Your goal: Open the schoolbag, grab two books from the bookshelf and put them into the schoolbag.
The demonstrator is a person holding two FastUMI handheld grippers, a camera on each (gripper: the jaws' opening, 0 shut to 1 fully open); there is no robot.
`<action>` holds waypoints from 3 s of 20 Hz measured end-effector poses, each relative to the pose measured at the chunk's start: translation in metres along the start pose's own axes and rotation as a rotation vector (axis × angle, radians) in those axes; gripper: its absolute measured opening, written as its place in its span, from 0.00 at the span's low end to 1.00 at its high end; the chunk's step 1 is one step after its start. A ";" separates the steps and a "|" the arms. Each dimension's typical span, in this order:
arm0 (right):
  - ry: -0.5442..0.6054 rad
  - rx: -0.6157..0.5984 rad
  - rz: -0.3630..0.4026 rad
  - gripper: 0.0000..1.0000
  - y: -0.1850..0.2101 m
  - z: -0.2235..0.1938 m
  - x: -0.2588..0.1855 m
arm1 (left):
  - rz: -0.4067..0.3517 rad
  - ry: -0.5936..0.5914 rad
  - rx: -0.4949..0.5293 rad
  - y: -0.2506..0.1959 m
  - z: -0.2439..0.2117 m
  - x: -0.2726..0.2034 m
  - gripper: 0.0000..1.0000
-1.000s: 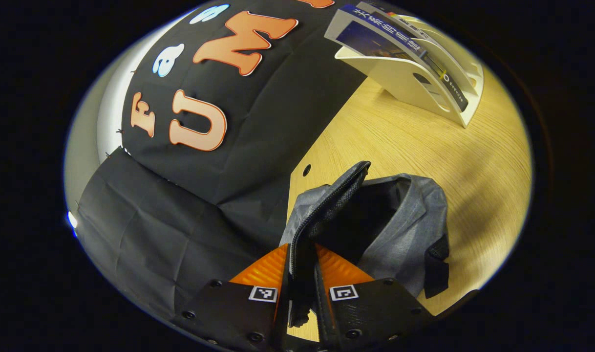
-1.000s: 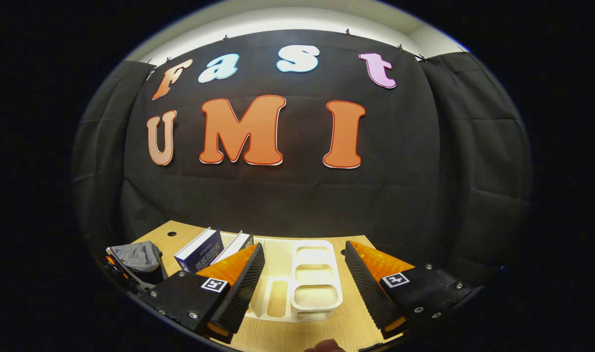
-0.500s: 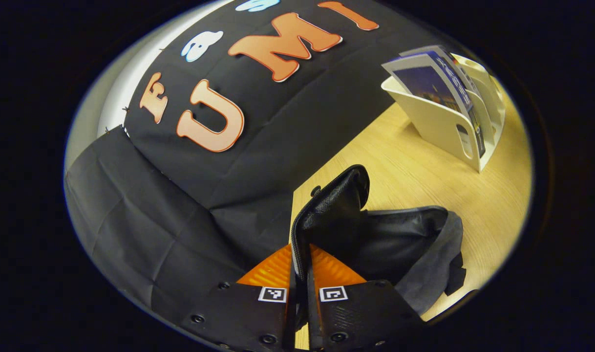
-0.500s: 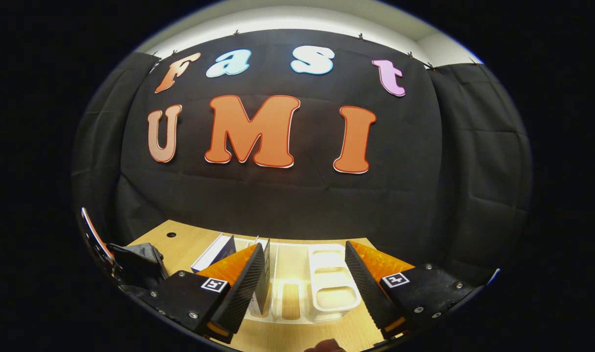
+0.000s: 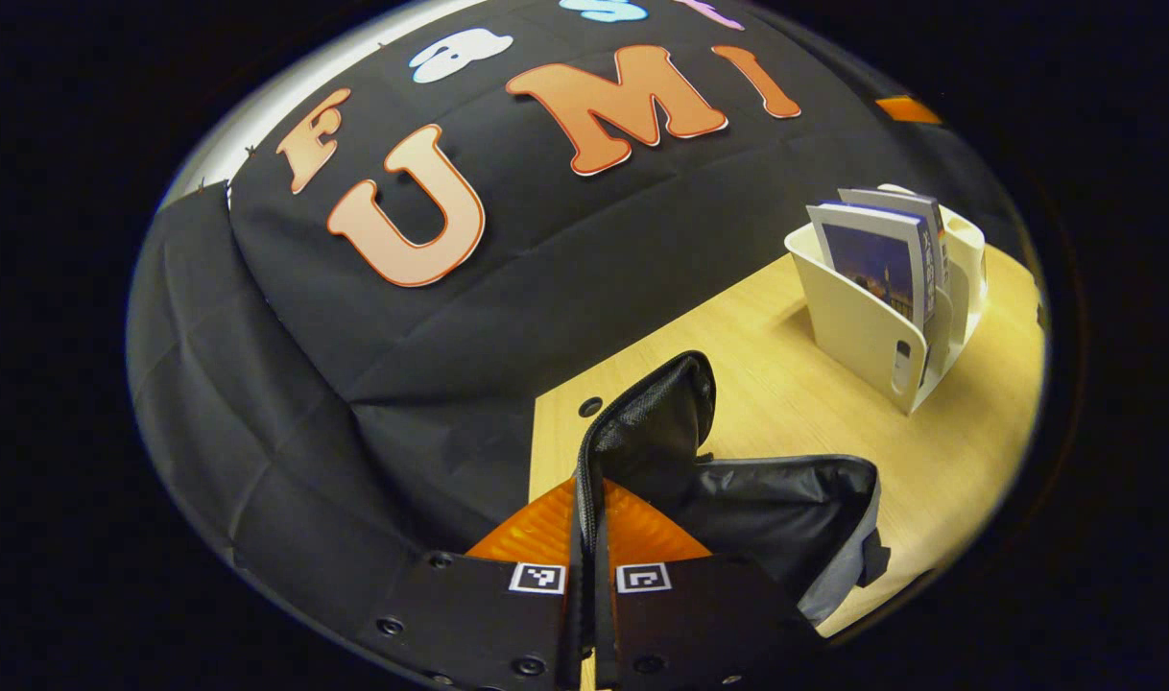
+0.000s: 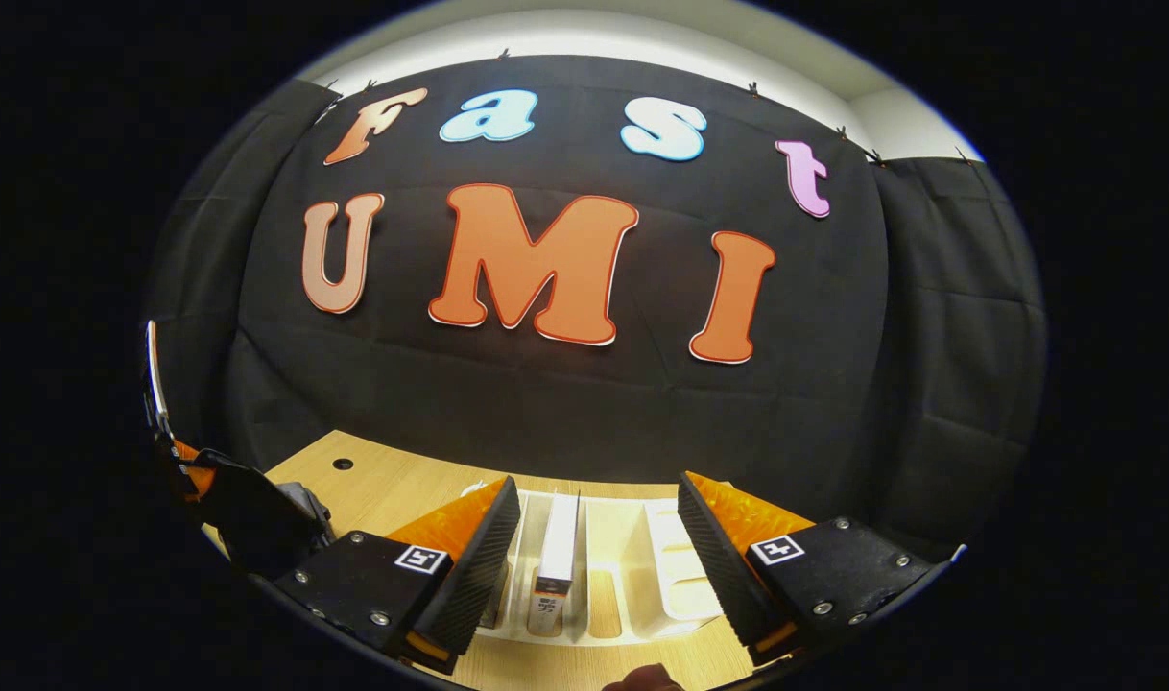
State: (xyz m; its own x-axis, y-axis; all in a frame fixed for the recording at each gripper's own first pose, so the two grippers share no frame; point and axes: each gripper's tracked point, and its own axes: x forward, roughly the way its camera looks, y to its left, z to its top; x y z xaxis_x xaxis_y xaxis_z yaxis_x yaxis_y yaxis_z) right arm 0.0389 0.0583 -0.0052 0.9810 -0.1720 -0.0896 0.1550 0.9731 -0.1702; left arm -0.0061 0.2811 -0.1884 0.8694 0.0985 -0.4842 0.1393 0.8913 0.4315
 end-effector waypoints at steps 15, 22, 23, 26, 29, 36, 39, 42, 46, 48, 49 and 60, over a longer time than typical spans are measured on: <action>0.311 -0.137 0.065 1.00 0.070 -0.014 0.026 | -0.508 0.106 -0.166 0.027 0.022 0.017 0.05; 0.500 -0.123 0.126 1.00 0.077 -0.049 0.053 | -0.623 0.141 -0.207 0.029 0.028 0.022 0.04; 0.523 -0.121 0.126 1.00 0.075 -0.053 0.057 | -0.640 0.148 -0.221 0.029 0.028 0.024 0.04; 0.598 -0.084 0.193 1.00 0.090 -0.067 0.069 | -0.680 0.192 -0.275 0.031 0.026 0.028 0.05; 0.672 -0.111 0.227 1.00 0.098 -0.084 0.079 | -0.662 0.215 -0.284 0.036 0.027 0.033 0.05; 0.837 -0.080 0.320 0.86 0.111 -0.115 0.090 | -0.590 0.258 -0.337 0.036 0.030 0.026 0.05; 0.905 -0.075 0.339 0.70 0.114 -0.128 0.095 | -0.549 0.287 -0.370 0.033 0.026 0.020 0.04; 0.918 -0.108 0.343 0.50 0.105 -0.132 0.097 | -0.500 0.300 -0.401 0.031 0.026 0.015 0.05; 0.936 -0.024 0.383 0.44 0.112 -0.132 0.097 | -0.467 0.317 -0.425 0.024 0.022 0.009 0.04; 0.919 -0.008 0.379 0.31 0.106 -0.126 0.097 | -0.461 0.325 -0.420 0.021 0.022 0.009 0.05; 0.908 0.001 0.374 0.31 0.102 -0.121 0.096 | -0.461 0.325 -0.415 0.019 0.020 0.010 0.04; 0.798 0.195 0.278 0.28 0.062 -0.061 0.049 | -0.529 0.291 -0.351 0.021 0.023 0.011 0.05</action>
State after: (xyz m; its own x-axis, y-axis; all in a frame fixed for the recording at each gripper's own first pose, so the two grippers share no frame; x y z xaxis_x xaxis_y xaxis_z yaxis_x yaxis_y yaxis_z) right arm 0.0895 0.1010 -0.0797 0.6226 0.0915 -0.7772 0.0102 0.9921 0.1250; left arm 0.0170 0.2911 -0.1667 0.5579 -0.3175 -0.7668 0.3048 0.9378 -0.1665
